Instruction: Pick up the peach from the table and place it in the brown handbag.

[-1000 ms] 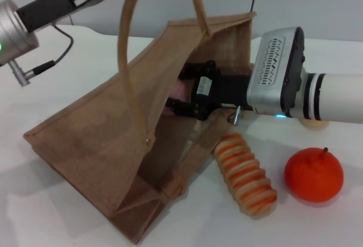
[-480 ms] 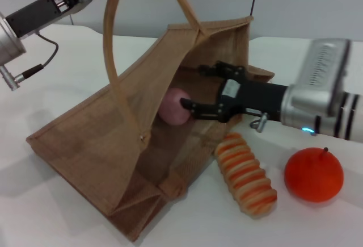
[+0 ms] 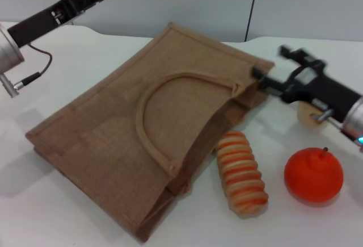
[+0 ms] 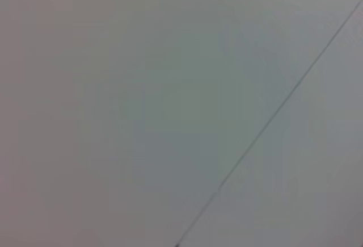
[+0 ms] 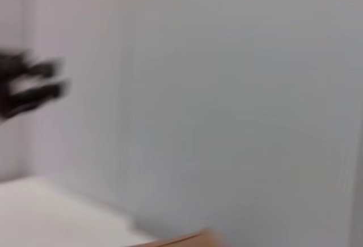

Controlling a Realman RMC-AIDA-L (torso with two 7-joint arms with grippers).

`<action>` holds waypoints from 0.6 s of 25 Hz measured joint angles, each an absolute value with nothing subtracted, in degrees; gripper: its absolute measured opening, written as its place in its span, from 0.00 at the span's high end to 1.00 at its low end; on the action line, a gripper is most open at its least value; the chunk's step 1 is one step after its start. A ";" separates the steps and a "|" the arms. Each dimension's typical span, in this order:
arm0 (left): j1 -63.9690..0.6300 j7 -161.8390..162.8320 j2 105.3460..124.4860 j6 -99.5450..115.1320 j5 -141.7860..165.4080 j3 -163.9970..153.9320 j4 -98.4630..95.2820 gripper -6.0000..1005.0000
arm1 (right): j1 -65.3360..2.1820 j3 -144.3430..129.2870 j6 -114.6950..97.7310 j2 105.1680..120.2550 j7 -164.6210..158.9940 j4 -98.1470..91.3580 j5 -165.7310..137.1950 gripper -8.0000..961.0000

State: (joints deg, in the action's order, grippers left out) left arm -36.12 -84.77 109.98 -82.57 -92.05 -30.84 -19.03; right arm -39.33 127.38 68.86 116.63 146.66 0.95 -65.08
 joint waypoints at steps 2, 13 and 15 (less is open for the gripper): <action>-36.13 -86.58 110.21 -81.32 -92.12 -30.80 -18.42 0.66 | -37.88 129.26 69.11 116.69 148.04 0.46 -61.12 0.09; -36.04 -109.56 115.13 -68.02 -99.06 -30.52 -15.36 0.43 | -36.97 130.26 75.41 117.14 161.34 -10.69 -37.33 0.08; -35.62 -114.56 115.98 -65.83 -101.73 -30.50 -15.14 0.43 | -37.04 130.28 76.18 117.17 162.37 -12.03 -34.57 0.08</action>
State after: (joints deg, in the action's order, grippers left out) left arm -35.62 -114.56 115.98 -65.83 -101.73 -30.50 -15.14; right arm -37.04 130.28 76.18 117.17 162.37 -12.03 -34.57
